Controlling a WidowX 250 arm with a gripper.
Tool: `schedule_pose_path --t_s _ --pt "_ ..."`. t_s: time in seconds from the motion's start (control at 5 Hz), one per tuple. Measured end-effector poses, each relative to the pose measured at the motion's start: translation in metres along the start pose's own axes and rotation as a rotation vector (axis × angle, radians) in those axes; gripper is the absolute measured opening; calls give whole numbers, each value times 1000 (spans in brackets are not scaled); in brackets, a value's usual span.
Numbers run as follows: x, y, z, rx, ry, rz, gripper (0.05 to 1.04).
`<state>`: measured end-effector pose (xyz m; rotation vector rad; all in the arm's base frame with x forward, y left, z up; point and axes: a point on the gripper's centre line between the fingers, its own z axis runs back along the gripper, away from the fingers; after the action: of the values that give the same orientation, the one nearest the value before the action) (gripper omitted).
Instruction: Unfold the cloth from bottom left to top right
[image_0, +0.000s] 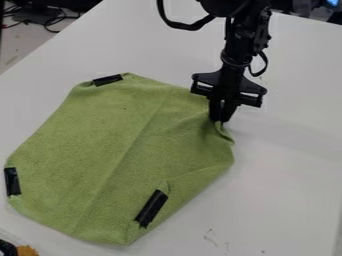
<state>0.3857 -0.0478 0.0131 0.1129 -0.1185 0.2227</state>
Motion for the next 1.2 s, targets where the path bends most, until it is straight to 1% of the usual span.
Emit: schedule_pose_path --t_s 0.2,0.4,0.6,0.8,1.0,1.2 --pt "-1 6 0 44 4 33 509" --pt "-2 2 4 69 0 66 815" --pt "5 -17 13 69 -27 66 1010" --pt "9 -32 14 87 -45 5 1010" --pt "15 -30 21 136 -70 -82 1003" --pt "15 -12 32 92 -79 -161 1001"
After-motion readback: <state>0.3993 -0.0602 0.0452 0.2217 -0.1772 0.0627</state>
